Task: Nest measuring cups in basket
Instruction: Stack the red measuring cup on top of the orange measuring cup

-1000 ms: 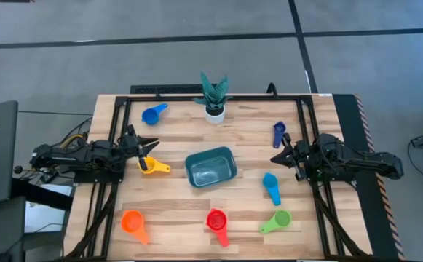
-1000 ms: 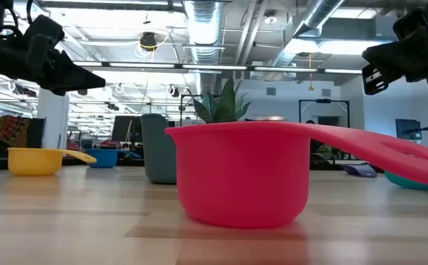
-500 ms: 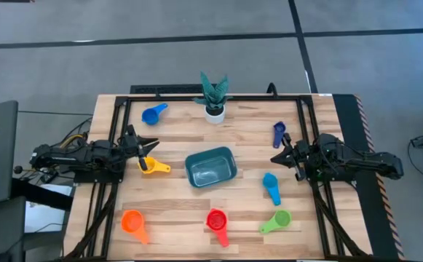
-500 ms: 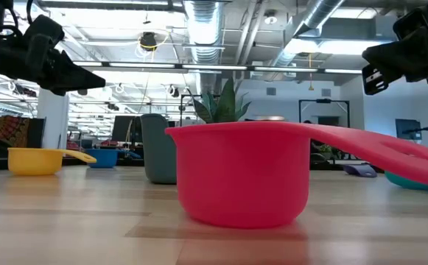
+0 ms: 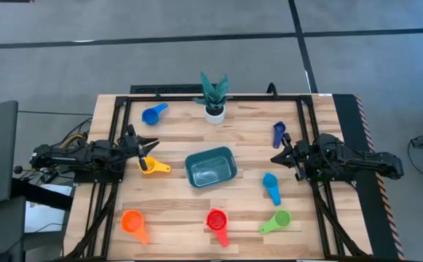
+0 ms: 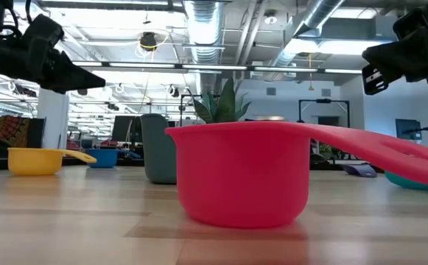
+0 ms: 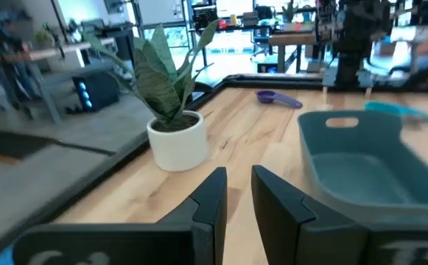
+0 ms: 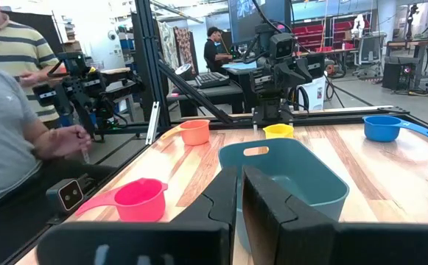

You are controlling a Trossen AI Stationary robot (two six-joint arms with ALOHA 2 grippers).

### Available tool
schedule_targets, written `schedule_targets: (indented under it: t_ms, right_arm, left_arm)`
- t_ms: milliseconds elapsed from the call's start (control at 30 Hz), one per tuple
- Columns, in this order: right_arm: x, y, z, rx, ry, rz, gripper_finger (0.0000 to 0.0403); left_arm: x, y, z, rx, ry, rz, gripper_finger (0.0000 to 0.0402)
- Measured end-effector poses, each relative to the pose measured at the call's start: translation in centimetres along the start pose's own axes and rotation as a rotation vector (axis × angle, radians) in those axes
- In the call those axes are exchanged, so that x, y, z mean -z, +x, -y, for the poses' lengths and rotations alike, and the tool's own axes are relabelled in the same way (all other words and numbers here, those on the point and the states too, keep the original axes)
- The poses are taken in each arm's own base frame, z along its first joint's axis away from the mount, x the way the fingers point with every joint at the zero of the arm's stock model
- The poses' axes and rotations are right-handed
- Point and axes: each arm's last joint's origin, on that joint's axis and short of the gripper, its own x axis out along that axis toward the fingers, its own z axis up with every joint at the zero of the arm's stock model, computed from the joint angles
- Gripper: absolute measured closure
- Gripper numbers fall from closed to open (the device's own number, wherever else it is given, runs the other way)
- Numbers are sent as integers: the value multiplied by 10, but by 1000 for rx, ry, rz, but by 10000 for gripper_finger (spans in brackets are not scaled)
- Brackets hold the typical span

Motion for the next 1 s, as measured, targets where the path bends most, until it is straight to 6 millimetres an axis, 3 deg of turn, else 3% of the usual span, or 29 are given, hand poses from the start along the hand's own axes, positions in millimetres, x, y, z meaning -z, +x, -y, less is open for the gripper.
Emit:
schedule_targets:
  t_ms: [333, 800, 1000]
  right_arm:
    - [0, 0, 0, 0, 0, 0, 354]
    - [0, 0, 0, 2, -2, 4, 354]
    - [-11, -1, 1, 75, -35, 118, 354]
  left_arm:
    - [0, 0, 0, -3, 115, -1, 347]
    - [0, 0, -2, -67, 88, -6, 347]
    - [-1, 0, -2, -68, 75, 1, 347]
